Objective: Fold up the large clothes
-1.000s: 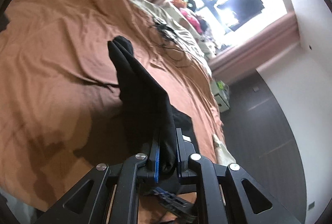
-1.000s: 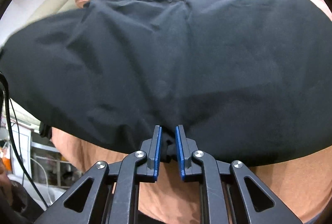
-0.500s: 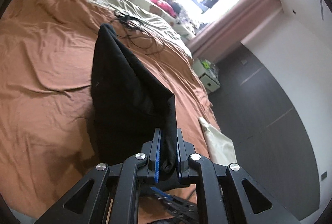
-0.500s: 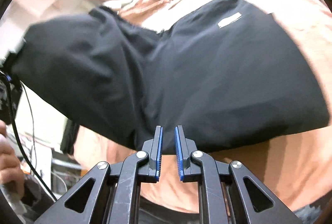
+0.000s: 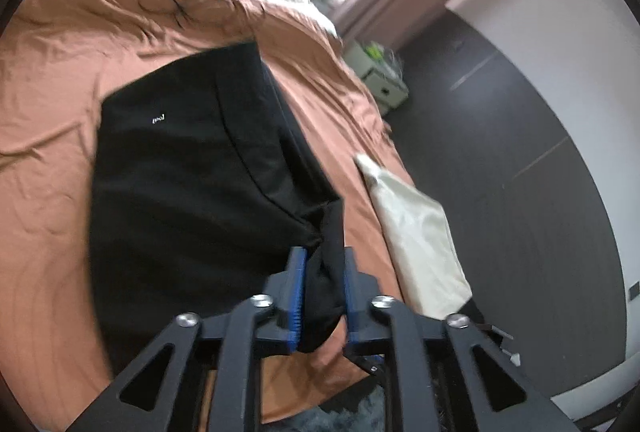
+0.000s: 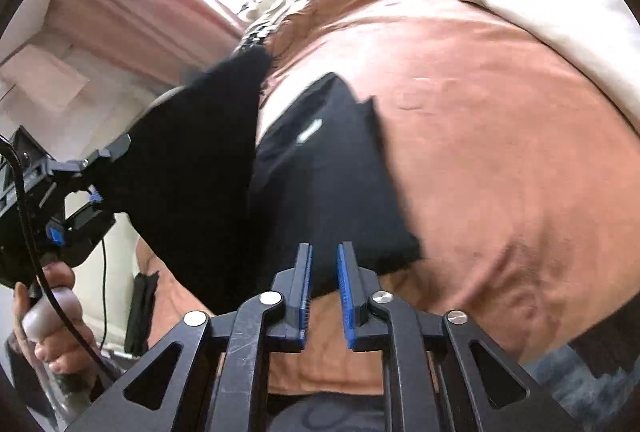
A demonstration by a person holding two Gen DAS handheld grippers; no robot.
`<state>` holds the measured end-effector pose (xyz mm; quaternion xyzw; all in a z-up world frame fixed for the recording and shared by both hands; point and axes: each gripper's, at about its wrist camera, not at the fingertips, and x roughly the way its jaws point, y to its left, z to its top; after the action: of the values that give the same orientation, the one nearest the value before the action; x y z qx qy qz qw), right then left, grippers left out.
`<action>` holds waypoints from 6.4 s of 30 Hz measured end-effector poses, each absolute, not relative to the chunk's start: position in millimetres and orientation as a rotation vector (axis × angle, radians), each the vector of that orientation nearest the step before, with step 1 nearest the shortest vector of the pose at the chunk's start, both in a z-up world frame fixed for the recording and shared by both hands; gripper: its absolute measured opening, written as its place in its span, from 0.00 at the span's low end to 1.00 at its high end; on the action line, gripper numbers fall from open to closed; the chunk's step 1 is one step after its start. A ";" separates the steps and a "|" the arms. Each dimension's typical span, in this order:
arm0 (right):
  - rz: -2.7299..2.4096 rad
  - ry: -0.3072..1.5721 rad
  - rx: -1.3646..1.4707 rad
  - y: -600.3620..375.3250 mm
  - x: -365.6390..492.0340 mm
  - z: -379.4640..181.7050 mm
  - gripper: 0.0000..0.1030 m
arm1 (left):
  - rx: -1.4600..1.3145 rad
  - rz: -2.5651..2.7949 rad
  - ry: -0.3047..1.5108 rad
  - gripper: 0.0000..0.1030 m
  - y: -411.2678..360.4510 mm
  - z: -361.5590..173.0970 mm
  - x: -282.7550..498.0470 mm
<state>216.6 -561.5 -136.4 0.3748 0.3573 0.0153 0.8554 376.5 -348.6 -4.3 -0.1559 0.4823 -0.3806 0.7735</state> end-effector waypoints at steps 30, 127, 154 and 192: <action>0.163 0.756 0.828 -546.3 275.5 -152.7 0.12 | -0.380 -0.432 1.150 0.59 -198.3 -84.1 388.1; 0.252 0.922 0.938 -557.5 354.7 -217.6 0.62 | -0.358 -0.491 1.266 0.57 -222.4 -147.6 445.6; 0.334 0.825 0.825 -551.8 380.0 -188.8 0.15 | -0.315 -0.475 1.211 0.34 -250.2 -141.4 503.9; 0.338 0.531 0.613 -485.8 206.4 -26.0 0.15 | -0.349 -0.544 0.826 0.28 -187.7 33.7 326.8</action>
<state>206.4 -485.8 -26.0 0.2965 0.2571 0.1637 0.9051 326.8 -187.7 33.7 -0.1667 0.3941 -0.2595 0.8658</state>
